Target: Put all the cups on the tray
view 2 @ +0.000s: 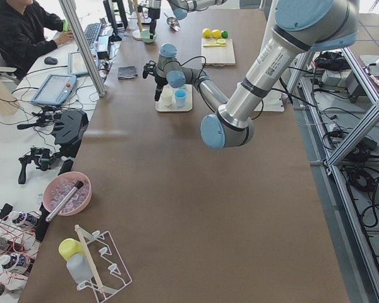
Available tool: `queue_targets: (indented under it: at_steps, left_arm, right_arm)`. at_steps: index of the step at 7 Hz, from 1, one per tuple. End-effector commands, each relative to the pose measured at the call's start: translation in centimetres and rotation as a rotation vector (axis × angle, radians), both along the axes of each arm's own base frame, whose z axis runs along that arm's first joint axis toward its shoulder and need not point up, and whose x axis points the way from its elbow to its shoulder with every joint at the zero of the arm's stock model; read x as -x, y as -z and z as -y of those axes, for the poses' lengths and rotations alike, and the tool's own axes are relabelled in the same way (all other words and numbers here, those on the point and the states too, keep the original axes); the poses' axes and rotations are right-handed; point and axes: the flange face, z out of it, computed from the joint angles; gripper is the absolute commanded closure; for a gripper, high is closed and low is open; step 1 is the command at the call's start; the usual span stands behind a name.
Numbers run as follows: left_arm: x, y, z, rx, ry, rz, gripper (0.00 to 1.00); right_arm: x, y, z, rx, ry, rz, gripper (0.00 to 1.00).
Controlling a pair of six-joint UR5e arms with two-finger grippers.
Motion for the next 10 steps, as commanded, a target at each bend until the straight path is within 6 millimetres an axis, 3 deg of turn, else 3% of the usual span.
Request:
queue_targets:
  at_steps: [1,2,3,5,6,7,8,9,10]
  left_arm:
    - [8.6,-3.8,2.7,-0.080,0.004,0.047,0.02]
    - [12.2,-5.8,3.6,-0.055,0.012,0.026,0.02]
    - [13.2,-9.0,3.4,-0.029,0.023,0.053,0.02]
    - [18.7,-14.6,4.1,0.003,0.048,0.098,0.02]
    - [23.8,-17.9,4.5,-0.045,-0.037,0.145,0.02]
    - [30.1,-21.8,4.6,-0.062,-0.063,0.194,0.02]
    - [35.3,-24.9,3.9,-0.074,-0.086,0.214,0.02]
    - [39.2,-27.6,3.2,-0.059,-0.102,0.232,0.02]
    - [42.1,-29.4,2.2,-0.010,-0.115,0.224,0.02]
  right_arm:
    - [-4.4,-5.4,0.3,-0.030,0.078,-0.118,0.00]
    - [-7.5,-6.0,1.0,-0.063,0.122,-0.159,0.00]
    - [-10.5,-6.9,0.4,-0.032,0.124,-0.185,0.00]
    - [-15.1,-12.7,-3.5,-0.050,0.194,-0.229,0.00]
    - [-17.4,-15.2,-5.8,-0.010,0.177,-0.217,0.00]
    - [-19.5,-17.1,-8.5,0.018,0.159,-0.208,0.00]
    - [-20.5,-17.6,-11.4,0.033,0.162,-0.164,0.00]
    - [-22.1,-18.3,-13.2,0.040,0.151,-0.143,0.00]
    - [-23.4,-21.0,-15.9,0.000,0.212,-0.161,0.00]
